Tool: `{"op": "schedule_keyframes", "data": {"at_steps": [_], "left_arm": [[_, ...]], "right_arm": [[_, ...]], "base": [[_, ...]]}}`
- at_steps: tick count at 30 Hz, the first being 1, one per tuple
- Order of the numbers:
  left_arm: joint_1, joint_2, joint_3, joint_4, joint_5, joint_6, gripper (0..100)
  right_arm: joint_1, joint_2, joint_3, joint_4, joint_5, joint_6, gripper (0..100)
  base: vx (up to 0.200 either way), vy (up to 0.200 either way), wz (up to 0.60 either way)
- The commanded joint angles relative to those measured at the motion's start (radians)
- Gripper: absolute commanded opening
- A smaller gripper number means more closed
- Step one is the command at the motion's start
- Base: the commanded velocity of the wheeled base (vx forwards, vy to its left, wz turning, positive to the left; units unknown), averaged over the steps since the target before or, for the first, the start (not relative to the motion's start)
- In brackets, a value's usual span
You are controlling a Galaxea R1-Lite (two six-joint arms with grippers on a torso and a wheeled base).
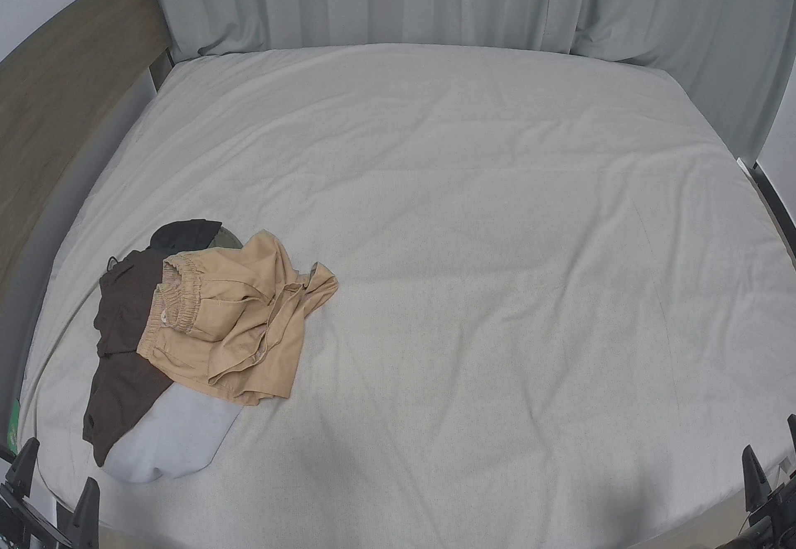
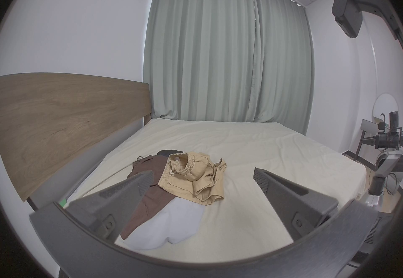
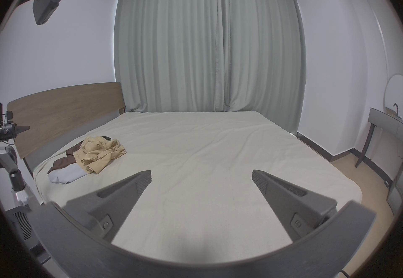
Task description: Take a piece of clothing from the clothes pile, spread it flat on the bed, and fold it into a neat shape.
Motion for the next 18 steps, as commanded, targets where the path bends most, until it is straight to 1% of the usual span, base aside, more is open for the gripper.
{"op": "schedule_keyframes", "data": {"at_steps": [1,18], "left_arm": [[0.000,-0.016,0.018,-0.001,0.000,-0.002,100],[0.000,-0.016,0.018,-0.001,0.000,-0.003,100]], "right_arm": [[0.000,-0.016,0.018,0.000,0.000,0.000,100],[0.000,-0.016,0.018,0.000,0.000,0.000,100]], "base": [[0.000,0.000,0.00],[0.000,0.000,0.00]]}}
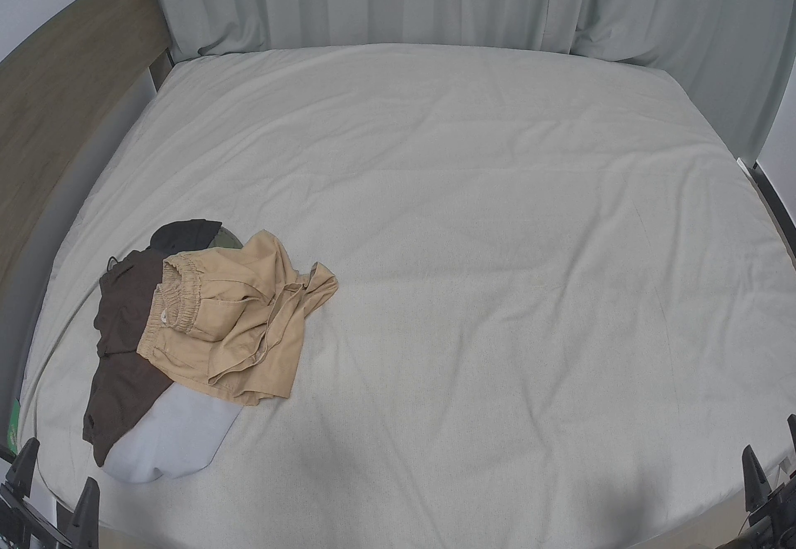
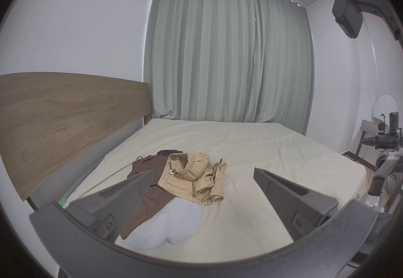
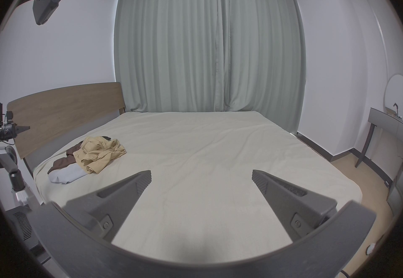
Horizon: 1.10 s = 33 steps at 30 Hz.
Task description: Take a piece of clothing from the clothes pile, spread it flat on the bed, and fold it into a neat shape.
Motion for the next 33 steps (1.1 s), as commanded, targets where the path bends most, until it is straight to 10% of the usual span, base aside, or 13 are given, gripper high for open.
{"op": "schedule_keyframes", "data": {"at_steps": [1,33], "left_arm": [[0.000,-0.016,0.018,0.000,0.000,0.000,100],[0.000,-0.016,0.018,0.000,0.000,0.001,100]], "right_arm": [[0.000,-0.016,0.018,0.000,0.001,0.000,100],[0.000,-0.016,0.018,0.000,0.001,0.000,100]], "base": [[0.000,0.000,0.00],[0.000,0.000,0.00]]}}
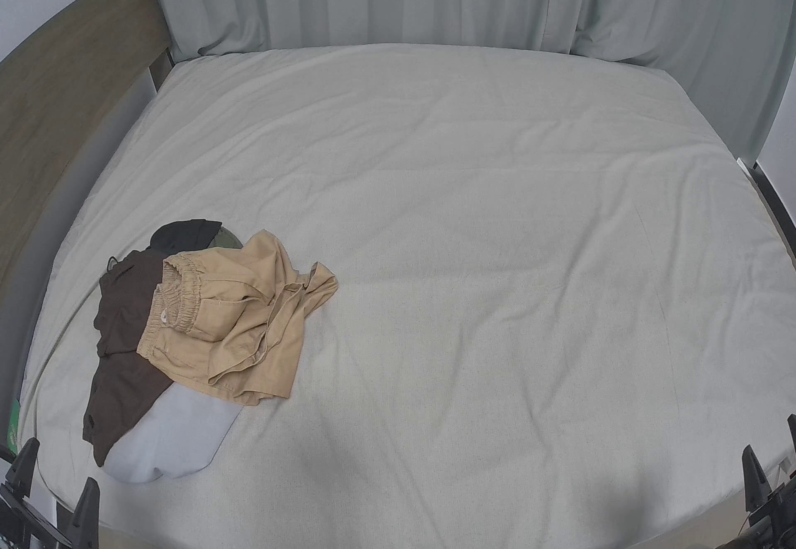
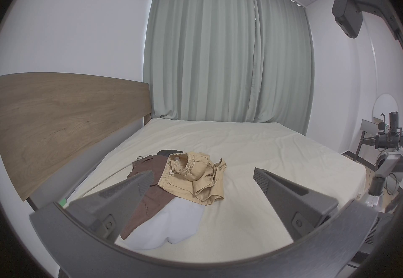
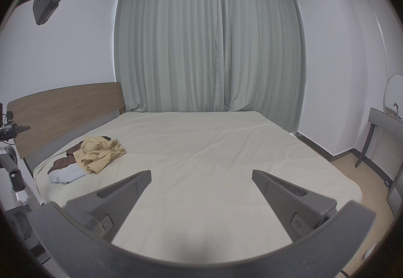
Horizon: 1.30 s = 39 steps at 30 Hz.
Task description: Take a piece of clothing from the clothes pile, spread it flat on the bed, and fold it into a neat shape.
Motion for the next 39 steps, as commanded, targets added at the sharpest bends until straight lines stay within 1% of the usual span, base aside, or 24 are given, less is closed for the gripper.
{"op": "schedule_keyframes", "data": {"at_steps": [1,39], "left_arm": [[0.000,-0.016,0.018,0.000,0.000,0.000,100],[0.000,-0.016,0.018,0.000,0.000,0.000,100]], "right_arm": [[0.000,-0.016,0.018,0.000,0.001,-0.001,100],[0.000,-0.016,0.018,0.000,0.001,-0.001,100]], "base": [[0.000,0.000,0.00],[0.000,0.000,0.00]]}}
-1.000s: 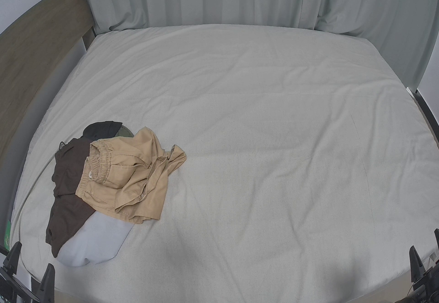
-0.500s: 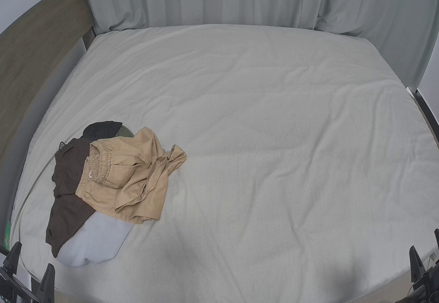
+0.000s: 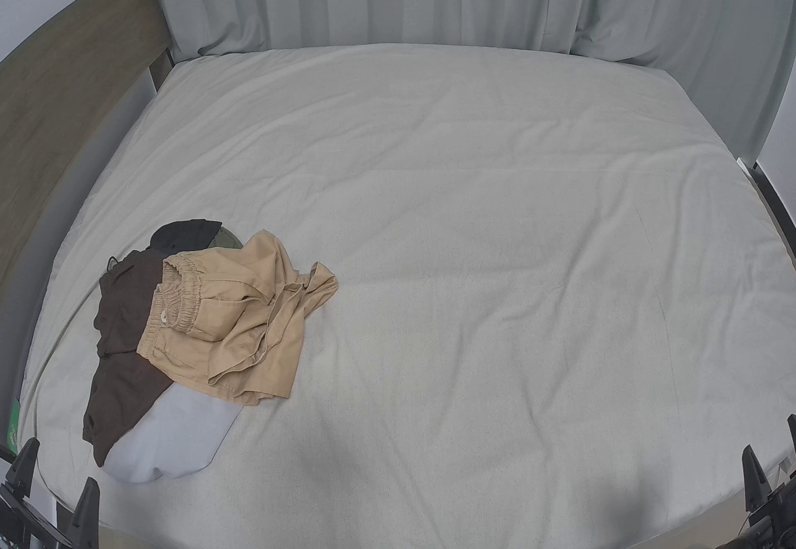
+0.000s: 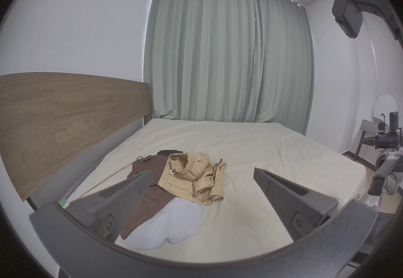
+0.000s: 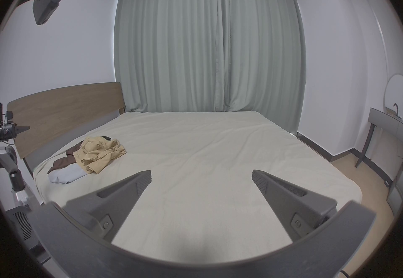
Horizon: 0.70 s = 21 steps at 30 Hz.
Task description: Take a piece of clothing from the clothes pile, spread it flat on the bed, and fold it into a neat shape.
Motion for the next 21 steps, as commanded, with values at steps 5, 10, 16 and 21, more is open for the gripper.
{"op": "schedule_keyframes", "data": {"at_steps": [5,10,16,21], "left_arm": [[0.000,-0.016,0.018,0.000,0.000,0.000,100],[0.000,-0.016,0.018,0.000,-0.001,0.001,100],[0.000,-0.016,0.018,0.000,0.000,0.001,100],[0.000,-0.016,0.018,0.000,0.000,0.000,100]], "right_arm": [[0.000,-0.016,0.018,0.000,0.000,0.000,100],[0.000,-0.016,0.018,0.000,0.000,0.000,100],[0.000,-0.016,0.018,0.000,0.000,0.000,100],[0.000,-0.016,0.018,0.000,0.000,0.000,100]], "base": [[0.000,0.000,0.00],[0.000,0.000,0.00],[0.000,0.000,0.00],[0.000,0.000,0.00]]}}
